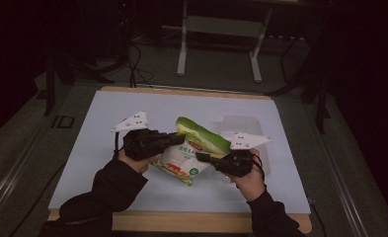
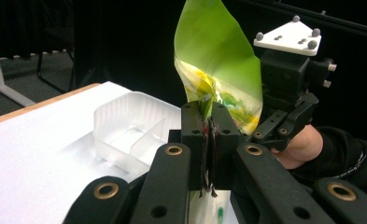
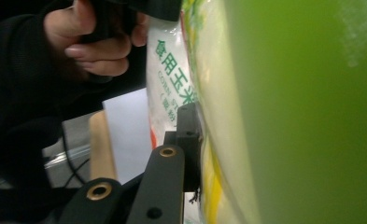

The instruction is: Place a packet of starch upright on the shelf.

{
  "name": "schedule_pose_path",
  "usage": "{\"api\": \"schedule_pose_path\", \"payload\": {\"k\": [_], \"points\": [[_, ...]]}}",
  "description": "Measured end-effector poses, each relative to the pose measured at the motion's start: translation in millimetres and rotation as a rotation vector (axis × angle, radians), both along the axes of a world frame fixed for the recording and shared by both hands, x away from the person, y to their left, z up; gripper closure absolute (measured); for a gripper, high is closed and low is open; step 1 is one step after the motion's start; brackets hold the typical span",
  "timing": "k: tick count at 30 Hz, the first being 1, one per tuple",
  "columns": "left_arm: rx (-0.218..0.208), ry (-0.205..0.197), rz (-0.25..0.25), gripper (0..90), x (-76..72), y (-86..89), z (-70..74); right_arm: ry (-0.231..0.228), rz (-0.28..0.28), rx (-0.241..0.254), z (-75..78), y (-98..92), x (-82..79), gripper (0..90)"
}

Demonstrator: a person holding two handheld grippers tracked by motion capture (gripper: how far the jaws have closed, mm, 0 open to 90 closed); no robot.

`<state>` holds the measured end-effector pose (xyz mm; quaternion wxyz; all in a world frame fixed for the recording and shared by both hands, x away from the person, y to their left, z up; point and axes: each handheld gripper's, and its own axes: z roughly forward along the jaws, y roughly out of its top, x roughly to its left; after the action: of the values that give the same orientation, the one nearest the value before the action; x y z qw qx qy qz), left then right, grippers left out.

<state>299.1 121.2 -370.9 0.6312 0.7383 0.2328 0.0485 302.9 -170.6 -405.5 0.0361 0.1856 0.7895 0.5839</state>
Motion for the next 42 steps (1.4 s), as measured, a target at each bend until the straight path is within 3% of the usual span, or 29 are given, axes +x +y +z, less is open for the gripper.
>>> {"api": "schedule_pose_path", "payload": {"k": [4,9,15,17,19,23,27,34,39,42], "points": [[-0.003,-0.001,-0.009,87.6,0.3,-0.3,0.6,-0.016,0.022,-0.014,2.8,-1.5,1.6,83.9],[-0.001,-0.016,-0.03,86.8,2.3,1.0,-1.3,0.007,0.055,-0.038,10.1,-5.1,6.3,84.3],[-0.002,-0.022,-0.053,82.3,4.5,2.6,-1.2,-0.022,0.099,-0.083,20.0,-10.0,11.2,84.4],[-0.006,-0.032,-0.055,72.6,5.5,3.5,-1.6,-0.028,0.116,-0.1,23.8,-12.7,14.6,84.5],[-0.005,-0.054,-0.044,55.6,5.8,5.2,-3.3,-0.014,0.128,-0.12,26.8,-14.8,19.0,84.6],[-0.005,-0.04,-0.03,33.9,7.8,8.0,-7.8,-0.003,0.13,-0.128,32.8,-18.0,25.5,84.7],[0.005,-0.022,-0.025,15.8,8.1,9.4,-10.9,-0.041,0.122,-0.137,44.4,-20.3,29.1,84.7],[0.021,-0.083,-0.031,14.7,4.8,15.3,-20.6,-0.074,0.102,-0.136,66.5,-27.5,39.4,84.7],[0.074,-0.052,-0.005,1.5,2.4,18.6,-29.4,-0.104,0.071,-0.122,79.9,-35.0,45.1,84.7],[0.104,-0.062,0.029,1.5,0.6,22.4,-37.2,-0.123,0.047,-0.113,86.8,-41.6,49.4,84.7]]}}
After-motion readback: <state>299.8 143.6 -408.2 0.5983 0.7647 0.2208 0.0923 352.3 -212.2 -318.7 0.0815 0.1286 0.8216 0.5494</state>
